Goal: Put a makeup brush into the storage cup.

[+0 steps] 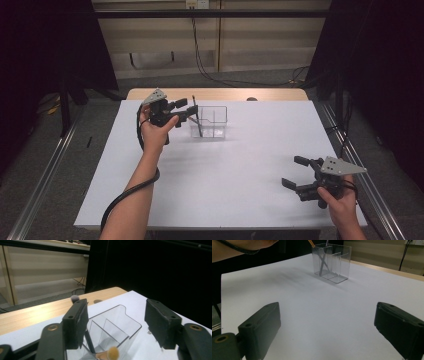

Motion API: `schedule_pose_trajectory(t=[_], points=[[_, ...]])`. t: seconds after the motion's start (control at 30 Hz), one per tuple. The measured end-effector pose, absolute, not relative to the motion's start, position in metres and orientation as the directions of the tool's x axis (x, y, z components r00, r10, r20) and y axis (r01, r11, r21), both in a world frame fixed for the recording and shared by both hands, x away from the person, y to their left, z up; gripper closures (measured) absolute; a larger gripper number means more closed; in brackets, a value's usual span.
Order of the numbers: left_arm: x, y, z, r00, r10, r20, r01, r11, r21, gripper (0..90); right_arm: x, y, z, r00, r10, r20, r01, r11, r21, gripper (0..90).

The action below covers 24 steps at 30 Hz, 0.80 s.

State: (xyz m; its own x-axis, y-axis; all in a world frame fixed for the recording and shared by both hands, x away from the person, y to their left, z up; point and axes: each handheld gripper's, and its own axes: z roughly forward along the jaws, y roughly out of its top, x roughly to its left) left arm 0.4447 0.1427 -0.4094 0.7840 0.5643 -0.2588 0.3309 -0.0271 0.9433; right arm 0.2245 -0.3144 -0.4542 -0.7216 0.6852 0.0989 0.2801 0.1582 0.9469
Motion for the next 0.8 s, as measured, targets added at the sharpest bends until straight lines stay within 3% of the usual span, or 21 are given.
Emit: schedule_pose_trajectory(t=[0.3, 0.5, 0.8], points=[[0.437, 0.15, -0.41, 0.792, 0.542, -0.28, 0.345, -0.018, 0.939, 16.1, 0.224, -0.313, -0.455, -0.723, 0.684, 0.097, 0.282, 0.164, 0.945, 6.3], [0.429, 0.153, -0.41, 0.799, 0.525, -0.294, 0.353, -0.014, 0.936, 12.9, 0.223, -0.313, -0.454, -0.722, 0.684, 0.1, 0.282, 0.16, 0.946, 6.3], [0.418, 0.162, -0.406, 0.813, 0.53, -0.241, 0.304, -0.033, 0.952, 10.7, 0.223, -0.312, -0.455, -0.725, 0.682, 0.095, 0.28, 0.165, 0.946, 6.3]])
